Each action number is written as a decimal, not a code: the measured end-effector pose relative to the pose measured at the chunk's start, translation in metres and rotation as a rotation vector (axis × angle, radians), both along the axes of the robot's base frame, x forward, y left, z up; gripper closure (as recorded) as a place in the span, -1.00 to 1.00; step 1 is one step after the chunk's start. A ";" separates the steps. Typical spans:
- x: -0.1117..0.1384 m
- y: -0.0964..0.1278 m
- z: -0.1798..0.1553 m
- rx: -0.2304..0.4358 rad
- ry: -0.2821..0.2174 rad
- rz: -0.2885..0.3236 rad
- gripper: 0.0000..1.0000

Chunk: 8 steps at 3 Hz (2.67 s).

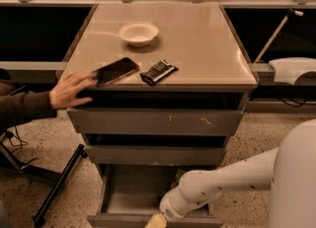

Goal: Pick green rice chip bag from bottom drawer and place on counter

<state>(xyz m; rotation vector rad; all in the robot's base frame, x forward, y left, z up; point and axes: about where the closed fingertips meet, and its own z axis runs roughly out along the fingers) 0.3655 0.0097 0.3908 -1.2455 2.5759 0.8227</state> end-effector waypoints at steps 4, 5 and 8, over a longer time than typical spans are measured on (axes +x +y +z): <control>0.184 -0.068 -0.024 -0.129 -0.288 -0.393 -1.00; 0.178 -0.070 -0.028 -0.144 -0.288 -0.408 -1.00; 0.056 -0.096 -0.054 -0.228 -0.166 -0.712 -1.00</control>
Offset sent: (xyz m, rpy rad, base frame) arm 0.2214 -0.0777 -0.0828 -0.2335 -0.2222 -0.3563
